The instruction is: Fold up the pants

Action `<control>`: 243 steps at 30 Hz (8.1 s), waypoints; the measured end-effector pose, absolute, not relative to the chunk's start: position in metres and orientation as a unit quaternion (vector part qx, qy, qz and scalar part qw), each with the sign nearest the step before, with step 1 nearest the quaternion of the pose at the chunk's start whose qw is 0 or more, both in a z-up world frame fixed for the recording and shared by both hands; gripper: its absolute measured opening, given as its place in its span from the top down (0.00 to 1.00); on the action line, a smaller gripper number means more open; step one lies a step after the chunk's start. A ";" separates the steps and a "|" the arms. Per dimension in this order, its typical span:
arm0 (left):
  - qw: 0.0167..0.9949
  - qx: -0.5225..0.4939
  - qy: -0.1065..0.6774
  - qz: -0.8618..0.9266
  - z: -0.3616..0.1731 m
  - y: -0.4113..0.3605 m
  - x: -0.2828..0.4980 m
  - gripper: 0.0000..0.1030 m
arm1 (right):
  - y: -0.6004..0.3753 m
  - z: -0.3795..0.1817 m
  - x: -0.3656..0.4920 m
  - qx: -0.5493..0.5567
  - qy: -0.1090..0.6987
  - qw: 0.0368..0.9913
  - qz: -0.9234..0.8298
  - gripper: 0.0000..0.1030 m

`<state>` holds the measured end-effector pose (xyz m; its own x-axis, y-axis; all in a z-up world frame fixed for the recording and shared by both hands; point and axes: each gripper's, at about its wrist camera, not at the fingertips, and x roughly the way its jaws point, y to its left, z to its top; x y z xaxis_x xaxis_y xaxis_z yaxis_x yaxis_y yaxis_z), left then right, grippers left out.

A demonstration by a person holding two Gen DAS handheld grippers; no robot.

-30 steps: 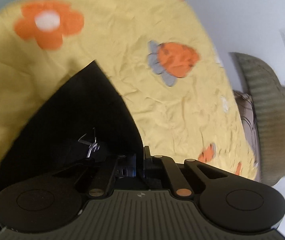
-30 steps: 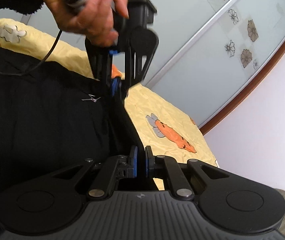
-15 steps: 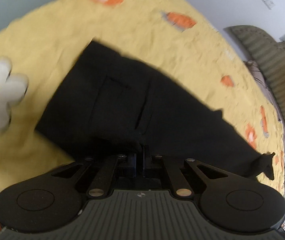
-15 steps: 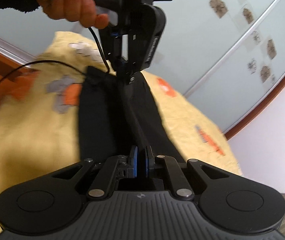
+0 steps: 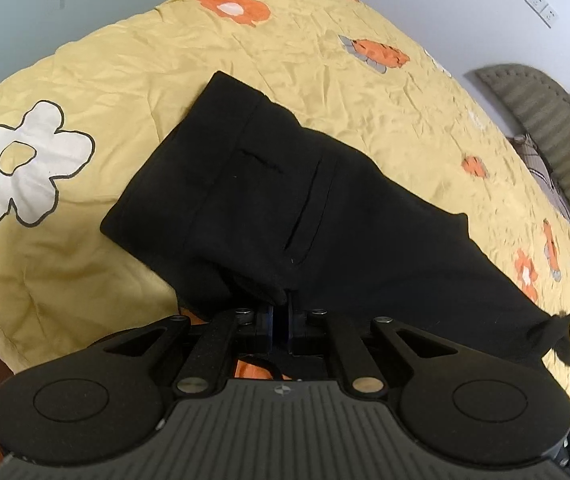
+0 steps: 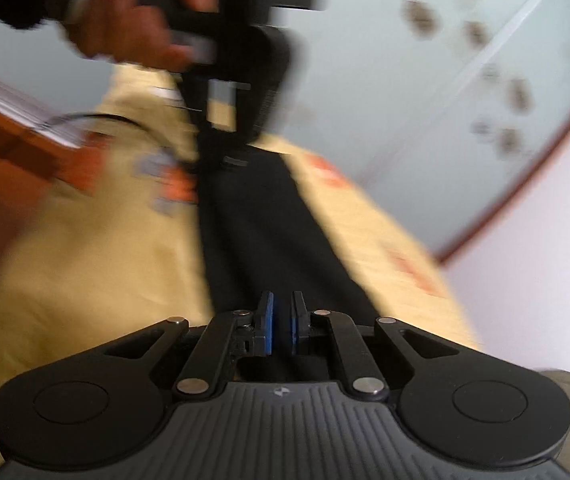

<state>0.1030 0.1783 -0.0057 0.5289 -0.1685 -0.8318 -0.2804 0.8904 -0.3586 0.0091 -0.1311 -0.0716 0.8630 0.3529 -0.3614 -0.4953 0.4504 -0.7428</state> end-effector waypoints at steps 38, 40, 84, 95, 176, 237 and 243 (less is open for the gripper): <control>0.853 -0.195 0.483 0.049 -0.010 0.176 0.094 0.74 | -0.134 -0.114 0.008 -0.525 0.127 0.810 0.228 0.97; 0.852 -0.190 0.485 0.048 -0.002 0.180 0.089 0.60 | -0.136 -0.108 0.001 -0.527 0.130 0.807 0.233 0.97; 0.850 0.300 0.238 -0.362 -0.039 -0.173 0.059 0.29 | -0.556 0.015 0.098 0.377 0.172 0.900 -0.134 0.94; 0.859 0.285 0.242 -0.350 -0.039 -0.204 0.066 0.29 | -0.548 0.112 0.040 0.369 0.053 0.924 -0.090 0.94; 0.867 0.157 0.411 -0.232 -0.012 -0.023 0.107 0.22 | -0.316 -0.017 0.087 -0.027 0.369 0.928 0.051 0.74; 0.649 -0.216 0.552 -0.477 -0.036 -0.261 0.162 0.09 | -0.422 -0.006 -0.062 0.085 0.167 0.962 -0.197 0.93; 0.665 -0.254 0.556 -0.430 -0.047 -0.257 0.173 0.10 | -0.359 -0.004 -0.046 -0.025 0.194 0.975 -0.104 0.93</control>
<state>0.1728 -0.2574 -0.0471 0.0124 -0.8539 -0.5203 0.2905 0.5010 -0.8153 -0.0461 -0.3593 -0.0041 0.9030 -0.2124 -0.3734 0.1934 0.9771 -0.0883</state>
